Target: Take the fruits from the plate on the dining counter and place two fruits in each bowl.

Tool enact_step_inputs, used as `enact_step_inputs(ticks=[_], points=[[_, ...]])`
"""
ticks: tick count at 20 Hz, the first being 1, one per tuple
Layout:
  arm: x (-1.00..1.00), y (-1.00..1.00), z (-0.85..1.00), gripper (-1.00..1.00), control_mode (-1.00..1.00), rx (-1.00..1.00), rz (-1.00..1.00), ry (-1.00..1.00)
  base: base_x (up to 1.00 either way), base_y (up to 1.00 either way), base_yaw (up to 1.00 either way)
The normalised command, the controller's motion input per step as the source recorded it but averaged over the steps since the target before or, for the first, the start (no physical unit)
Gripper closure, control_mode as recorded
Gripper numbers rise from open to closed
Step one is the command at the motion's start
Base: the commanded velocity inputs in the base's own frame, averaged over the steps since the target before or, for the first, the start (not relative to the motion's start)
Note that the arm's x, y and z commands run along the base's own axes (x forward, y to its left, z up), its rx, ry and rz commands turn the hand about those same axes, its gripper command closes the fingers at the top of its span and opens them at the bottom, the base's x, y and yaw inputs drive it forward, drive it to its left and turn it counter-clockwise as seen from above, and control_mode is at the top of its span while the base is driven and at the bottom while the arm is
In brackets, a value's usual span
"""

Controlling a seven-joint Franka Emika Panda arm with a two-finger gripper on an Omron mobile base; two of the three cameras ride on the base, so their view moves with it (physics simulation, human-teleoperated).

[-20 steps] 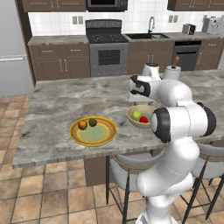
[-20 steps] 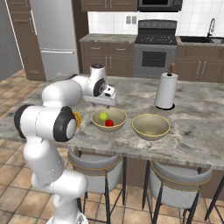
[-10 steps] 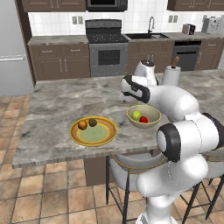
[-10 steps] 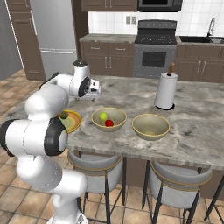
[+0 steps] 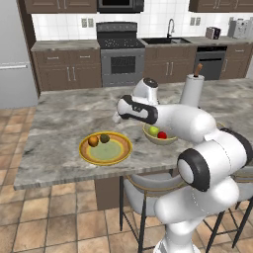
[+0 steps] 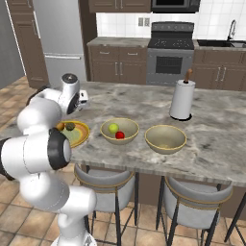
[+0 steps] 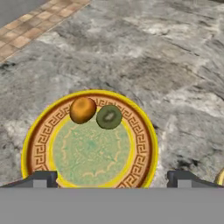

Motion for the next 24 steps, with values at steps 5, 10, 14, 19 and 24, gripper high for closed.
enact_step_inputs(ticks=[5, 10, 14, 19, 24], points=[[0.01, 0.81, 0.0, -1.0, -1.0, 0.0, 0.08, 0.0, 0.0, 0.0, 0.0], [0.01, 0.52, -0.01, -1.0, -1.0, -0.01, -0.05, 0.15, 0.0, 0.0, 0.0], [0.06, 0.05, -0.13, -1.0, -1.0, -0.08, -0.05, 0.29, 0.0, 0.0, 0.0], [0.08, 0.05, -0.18, -1.0, -1.0, -0.05, -0.04, 0.2, 0.0, 0.0, 0.0], [0.1, 0.0, -0.28, -1.0, -1.0, 0.0, -0.07, 0.02, 0.0, 0.0, 0.0]])
